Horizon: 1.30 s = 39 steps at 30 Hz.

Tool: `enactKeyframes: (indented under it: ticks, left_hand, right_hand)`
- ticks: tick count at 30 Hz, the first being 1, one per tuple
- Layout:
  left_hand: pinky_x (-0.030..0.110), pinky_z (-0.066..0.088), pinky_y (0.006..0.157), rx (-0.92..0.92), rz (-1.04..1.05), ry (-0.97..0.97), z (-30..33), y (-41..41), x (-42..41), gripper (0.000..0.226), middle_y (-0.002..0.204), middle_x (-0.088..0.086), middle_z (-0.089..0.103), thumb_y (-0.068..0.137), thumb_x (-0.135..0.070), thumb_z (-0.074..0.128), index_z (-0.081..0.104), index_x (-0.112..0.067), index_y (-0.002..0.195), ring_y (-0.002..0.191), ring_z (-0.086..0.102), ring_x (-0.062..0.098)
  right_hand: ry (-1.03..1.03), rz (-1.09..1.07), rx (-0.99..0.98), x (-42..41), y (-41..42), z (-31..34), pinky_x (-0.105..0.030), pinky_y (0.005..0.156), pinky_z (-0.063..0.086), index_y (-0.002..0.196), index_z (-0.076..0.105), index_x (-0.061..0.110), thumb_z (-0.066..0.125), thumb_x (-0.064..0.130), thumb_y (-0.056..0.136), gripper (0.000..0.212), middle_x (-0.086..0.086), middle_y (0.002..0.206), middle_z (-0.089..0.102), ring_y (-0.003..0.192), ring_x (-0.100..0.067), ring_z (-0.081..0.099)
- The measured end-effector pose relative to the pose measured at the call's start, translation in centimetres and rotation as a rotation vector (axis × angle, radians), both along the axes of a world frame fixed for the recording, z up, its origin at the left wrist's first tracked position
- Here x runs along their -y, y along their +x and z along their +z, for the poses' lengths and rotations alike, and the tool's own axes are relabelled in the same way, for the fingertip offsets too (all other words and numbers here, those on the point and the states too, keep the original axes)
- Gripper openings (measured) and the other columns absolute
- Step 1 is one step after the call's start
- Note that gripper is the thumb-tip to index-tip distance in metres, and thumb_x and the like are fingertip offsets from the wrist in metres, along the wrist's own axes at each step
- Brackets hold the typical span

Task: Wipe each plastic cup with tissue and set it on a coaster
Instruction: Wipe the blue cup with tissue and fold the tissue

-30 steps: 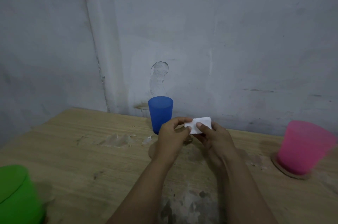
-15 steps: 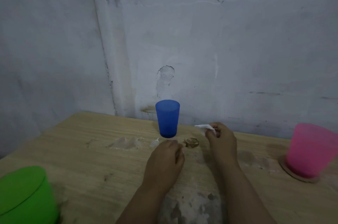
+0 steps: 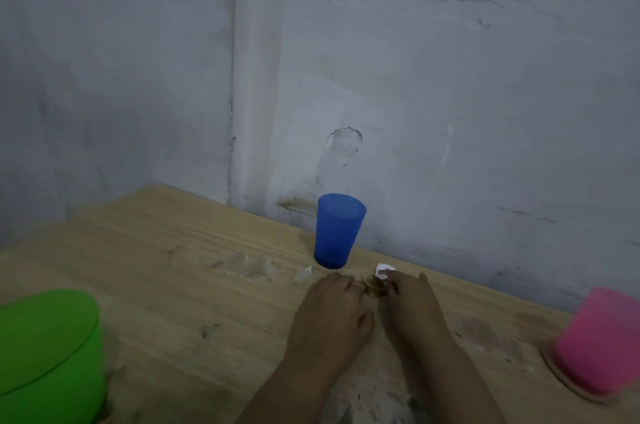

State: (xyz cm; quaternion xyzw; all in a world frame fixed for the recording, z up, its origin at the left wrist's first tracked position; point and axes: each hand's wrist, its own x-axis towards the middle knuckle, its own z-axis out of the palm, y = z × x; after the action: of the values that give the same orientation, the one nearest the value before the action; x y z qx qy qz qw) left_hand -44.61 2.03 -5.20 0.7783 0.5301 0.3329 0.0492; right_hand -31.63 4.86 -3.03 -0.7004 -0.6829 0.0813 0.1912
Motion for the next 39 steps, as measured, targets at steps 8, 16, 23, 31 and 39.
enactKeyframes:
  ticks: [8,16,23,31,39]
  left_hand:
    - [0.023,0.04,0.089,0.104,0.007,0.042,-0.1,0.1,-0.2,0.029,0.108,0.0,0.061,0.091,-0.033,0.054,0.059,-0.016,0.114,0.101,0.055,0.015]
    - [0.027,0.033,0.105,-0.011,0.058,-0.047,-0.7,0.2,-0.7,0.038,0.123,-0.001,0.052,0.094,-0.04,0.043,0.049,-0.017,0.124,0.117,0.045,0.014]
    - [0.025,0.029,0.108,0.015,0.081,-0.122,-1.1,0.4,-1.1,0.054,0.133,-0.003,0.047,0.087,-0.052,0.049,0.042,-0.022,0.132,0.123,0.042,0.012]
    - [0.028,0.033,0.107,-0.064,0.103,-0.136,-1.1,0.2,-1.1,0.059,0.126,-0.002,0.052,0.085,-0.061,0.046,0.048,-0.019,0.127,0.117,0.046,0.013]
    - [0.037,0.013,0.119,-0.179,0.11,-0.135,-1.0,-0.1,-1.1,0.068,0.139,-0.005,0.042,0.084,-0.066,0.042,0.041,-0.021,0.136,0.132,0.035,0.012]
  right_hand:
    - [-0.14,0.205,0.064,0.6,-0.5,0.5,-0.031,0.11,0.027,0.139,0.042,0.029,0.033,0.02,0.1,0.041,-0.01,0.147,0.042,0.139,-0.026,0.031]
    - [-0.242,0.191,0.118,0.8,-1.2,2.9,-0.024,0.111,0.025,0.137,0.041,0.013,0.036,0.013,0.097,0.039,-0.008,0.152,0.032,0.145,-0.022,0.016]
    - [-0.219,0.233,0.143,2.2,0.3,2.3,-0.028,0.114,0.018,0.141,0.036,0.035,0.039,0.025,0.099,0.043,0.003,0.156,0.024,0.145,-0.016,0.016]
    - [-0.183,0.219,0.163,0.6,-0.4,1.3,-0.032,0.114,0.022,0.14,0.04,0.03,0.04,0.024,0.098,0.043,-0.008,0.154,0.029,0.142,-0.025,0.026]
    - [-0.096,0.176,0.116,0.4,1.9,0.8,-0.031,0.113,0.023,0.132,0.052,0.031,0.042,0.021,0.096,0.038,-0.002,0.148,0.042,0.144,-0.024,0.022]
